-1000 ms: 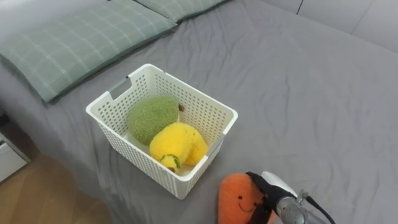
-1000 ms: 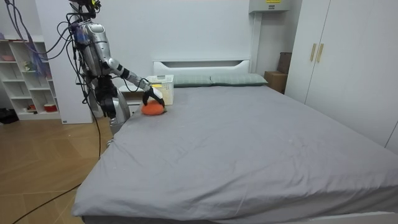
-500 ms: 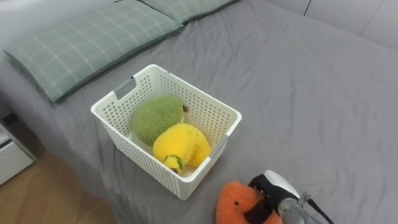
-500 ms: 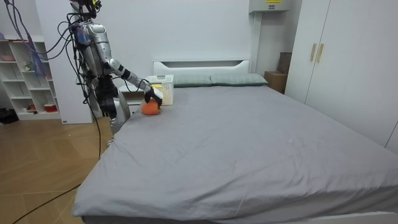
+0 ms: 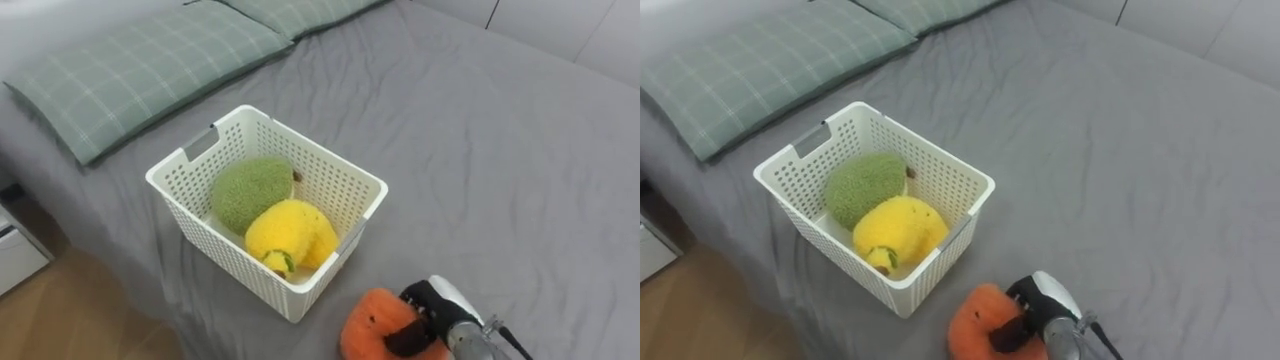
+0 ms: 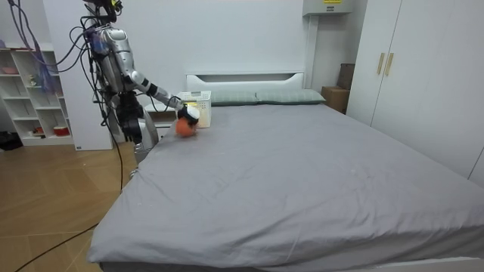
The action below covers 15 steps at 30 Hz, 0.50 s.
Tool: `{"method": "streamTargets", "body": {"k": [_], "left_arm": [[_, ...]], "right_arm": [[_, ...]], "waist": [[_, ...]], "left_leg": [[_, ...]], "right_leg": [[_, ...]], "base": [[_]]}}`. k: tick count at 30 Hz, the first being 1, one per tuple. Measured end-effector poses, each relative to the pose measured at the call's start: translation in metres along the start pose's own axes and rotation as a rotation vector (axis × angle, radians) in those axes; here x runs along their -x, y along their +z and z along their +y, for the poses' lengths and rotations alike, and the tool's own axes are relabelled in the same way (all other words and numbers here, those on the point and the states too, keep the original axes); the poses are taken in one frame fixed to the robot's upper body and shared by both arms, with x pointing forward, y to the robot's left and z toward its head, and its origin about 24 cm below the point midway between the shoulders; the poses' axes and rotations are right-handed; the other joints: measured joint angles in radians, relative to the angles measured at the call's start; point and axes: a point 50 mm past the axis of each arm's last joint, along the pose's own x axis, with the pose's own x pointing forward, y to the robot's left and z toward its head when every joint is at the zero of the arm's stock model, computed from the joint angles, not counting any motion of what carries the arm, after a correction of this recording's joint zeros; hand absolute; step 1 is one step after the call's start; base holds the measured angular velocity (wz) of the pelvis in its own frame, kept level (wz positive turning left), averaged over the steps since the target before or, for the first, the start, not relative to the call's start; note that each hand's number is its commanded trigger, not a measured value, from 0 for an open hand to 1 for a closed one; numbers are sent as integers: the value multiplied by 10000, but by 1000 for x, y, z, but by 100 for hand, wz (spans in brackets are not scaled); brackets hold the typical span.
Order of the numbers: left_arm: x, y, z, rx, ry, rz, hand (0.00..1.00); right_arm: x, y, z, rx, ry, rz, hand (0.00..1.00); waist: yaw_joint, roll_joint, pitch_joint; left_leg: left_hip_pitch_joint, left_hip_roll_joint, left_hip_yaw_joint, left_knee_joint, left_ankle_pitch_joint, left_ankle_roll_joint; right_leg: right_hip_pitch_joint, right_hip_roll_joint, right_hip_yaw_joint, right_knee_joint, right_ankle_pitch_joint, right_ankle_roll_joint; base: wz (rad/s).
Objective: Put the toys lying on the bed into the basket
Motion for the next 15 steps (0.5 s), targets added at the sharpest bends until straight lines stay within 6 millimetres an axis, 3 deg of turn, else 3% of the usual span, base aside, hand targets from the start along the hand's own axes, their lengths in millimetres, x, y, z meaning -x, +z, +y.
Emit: {"method": "streamTargets", "body": {"k": [2, 5, 11, 15], "left_arm": [[0, -2, 5, 271, 87, 83, 0], [-1, -1, 11, 614, 227, -31, 0], [-2, 6, 21, 929, 436, -321, 0], [-3, 17, 23, 1135, 464, -681, 0]], "right_arm": [[1, 17, -24, -758, -944, -839, 100], [8, 24, -54, -1738, -1957, -1497, 100], [29, 40, -107, -1739, -4003, -2767, 100], [44, 56, -130, -1577, -5003, -3670, 100]], "waist": [[-339, 18, -8], [-714, -6, -22], [-1164, -115, -95], [-1247, -153, -112]], "left_leg": [[22, 6, 14, 0, -2, 4], [34, 30, 105, -6, -8, 12], [202, 73, 433, -174, -32, 45], [263, 157, 666, -309, -41, 63]], "right_leg": [[9, 10, 50, -2, 2, -1], [-8, 18, 201, 1, 7, -3], [-41, 35, 571, 21, 7, -3], [-160, 45, 805, 83, 17, -17]], "base": [[-2], [-7], [-17], [-22]]}}
